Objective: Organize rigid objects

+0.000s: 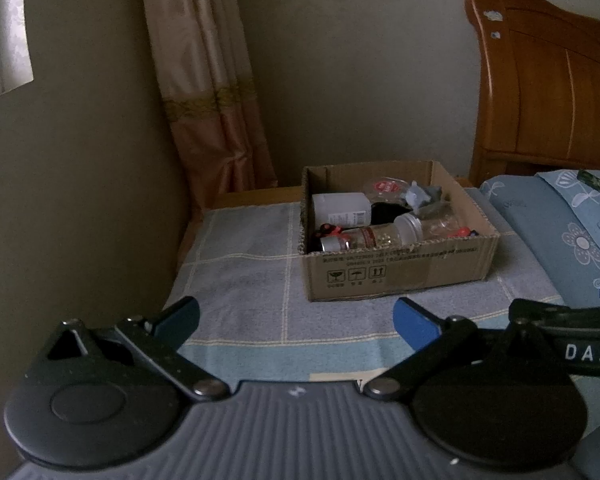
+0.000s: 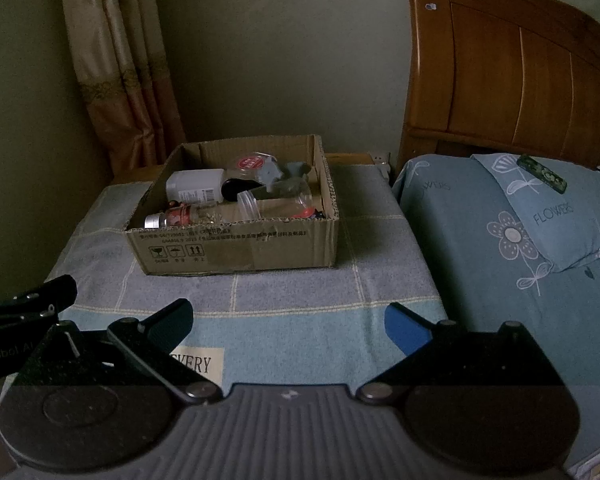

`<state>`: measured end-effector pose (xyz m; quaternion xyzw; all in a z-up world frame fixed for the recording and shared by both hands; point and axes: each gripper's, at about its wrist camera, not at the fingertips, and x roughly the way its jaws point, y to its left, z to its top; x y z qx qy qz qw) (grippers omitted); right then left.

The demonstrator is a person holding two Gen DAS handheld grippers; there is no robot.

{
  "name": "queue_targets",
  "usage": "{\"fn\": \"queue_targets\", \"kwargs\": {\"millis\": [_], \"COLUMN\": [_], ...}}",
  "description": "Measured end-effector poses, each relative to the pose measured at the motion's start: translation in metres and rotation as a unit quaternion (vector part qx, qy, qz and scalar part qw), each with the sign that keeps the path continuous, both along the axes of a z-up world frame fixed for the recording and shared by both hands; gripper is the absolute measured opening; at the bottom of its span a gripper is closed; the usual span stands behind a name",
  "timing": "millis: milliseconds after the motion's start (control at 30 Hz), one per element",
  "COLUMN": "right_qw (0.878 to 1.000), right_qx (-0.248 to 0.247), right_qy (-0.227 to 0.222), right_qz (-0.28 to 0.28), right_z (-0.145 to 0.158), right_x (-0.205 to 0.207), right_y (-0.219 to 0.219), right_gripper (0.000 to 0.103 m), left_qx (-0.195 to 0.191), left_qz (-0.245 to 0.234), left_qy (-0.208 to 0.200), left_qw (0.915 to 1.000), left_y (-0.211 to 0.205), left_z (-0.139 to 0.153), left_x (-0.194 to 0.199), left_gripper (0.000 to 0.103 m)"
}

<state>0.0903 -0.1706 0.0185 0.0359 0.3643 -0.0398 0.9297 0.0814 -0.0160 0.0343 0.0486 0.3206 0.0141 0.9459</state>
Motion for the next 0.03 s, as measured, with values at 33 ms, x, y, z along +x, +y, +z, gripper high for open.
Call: {"fn": "queue_targets", "kwargs": {"millis": [33], "right_qw": [1.0], "right_qx": [0.0], "right_qy": [0.0], "right_qz": [0.0], "right_z": [-0.0001], "right_x": [-0.0002], "right_y": [-0.0001], "right_gripper": [0.103], "left_qx": [0.0], "left_qz": [0.0], "left_qy": [0.001], "left_qw": [1.0], "left_y": [-0.0001], "left_z": [-0.0001], "left_x": [-0.0005], "left_gripper": [0.102]}}
